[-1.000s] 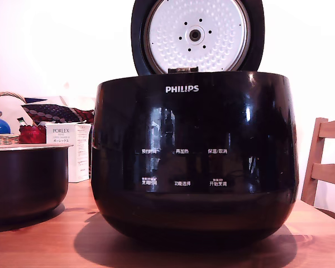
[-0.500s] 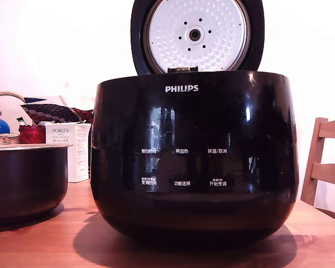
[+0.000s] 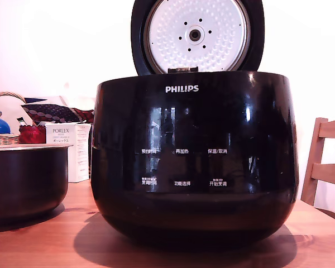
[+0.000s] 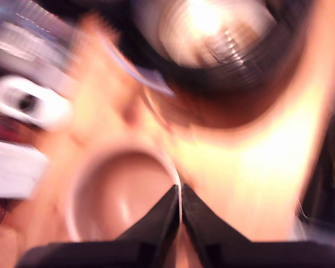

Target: Pick up the metallic pot next to the rice cooker

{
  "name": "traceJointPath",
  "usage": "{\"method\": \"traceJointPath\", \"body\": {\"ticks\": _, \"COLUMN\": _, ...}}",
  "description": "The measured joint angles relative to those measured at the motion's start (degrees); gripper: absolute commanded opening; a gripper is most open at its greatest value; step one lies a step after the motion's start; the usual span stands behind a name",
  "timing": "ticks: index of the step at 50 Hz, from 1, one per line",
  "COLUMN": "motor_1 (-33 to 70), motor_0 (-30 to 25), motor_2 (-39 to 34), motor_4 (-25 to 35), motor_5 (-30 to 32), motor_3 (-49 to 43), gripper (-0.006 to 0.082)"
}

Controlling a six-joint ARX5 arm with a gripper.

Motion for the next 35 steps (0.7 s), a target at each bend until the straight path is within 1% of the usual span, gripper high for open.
{"method": "traceJointPath", "body": {"ticks": 2, "motor_1": 1.33, "motor_0": 0.0, "motor_2": 0.0, "motor_4": -0.04, "motor_5": 0.17, "motor_3": -0.52, "gripper": 0.0027}}
{"method": "traceJointPath", "body": {"ticks": 3, "motor_1": 1.81, "motor_0": 0.0, "motor_2": 0.0, "motor_4": -1.75, "motor_5": 0.68, "motor_3": -0.48, "gripper": 0.0043}}
{"method": "traceJointPath", "body": {"ticks": 6, "motor_1": 3.1, "motor_0": 0.0, "motor_2": 0.0, "motor_4": -2.12, "motor_5": 0.7, "motor_3": -0.42, "gripper": 0.0097}}
{"method": "traceJointPath", "body": {"ticks": 7, "motor_1": 3.52, "motor_0": 0.02, "motor_2": 0.0, "motor_4": -4.42, "motor_5": 0.79, "motor_3": -0.44, "gripper": 0.0114}}
{"method": "traceJointPath", "body": {"ticks": 9, "motor_1": 4.44, "motor_0": 0.02, "motor_2": 0.02, "motor_4": -4.37, "motor_5": 0.79, "motor_3": -0.42, "gripper": 0.0143}}
{"method": "traceJointPath", "body": {"ticks": 10, "motor_1": 4.81, "motor_0": 0.0, "motor_2": 0.04, "motor_4": -6.49, "motor_5": 0.81, "motor_3": -0.46, "gripper": 0.0156}}
{"method": "traceJointPath", "body": {"ticks": 11, "motor_1": 5.27, "motor_0": 0.02, "motor_2": 0.04, "motor_4": -7.02, "motor_5": 0.83, "motor_3": -0.46, "gripper": 0.0175}}
{"method": "traceJointPath", "body": {"ticks": 17, "motor_1": 8.44, "motor_0": 0.02, "motor_2": 0.09, "motor_4": -8.76, "motor_5": 0.83, "motor_3": -0.44, "gripper": 0.0272}}
{"method": "traceJointPath", "body": {"ticks": 28, "motor_1": 12.85, "motor_0": 0.02, "motor_2": -0.26, "motor_4": -8.9, "motor_5": 0.83, "motor_3": -0.28, "gripper": 0.0348}}
{"method": "traceJointPath", "body": {"ticks": 35, "motor_1": 12.35, "motor_0": 0.17, "motor_2": -4.17, "motor_4": -9.09, "motor_5": 1.2, "motor_3": -0.22, "gripper": 0.0349}}
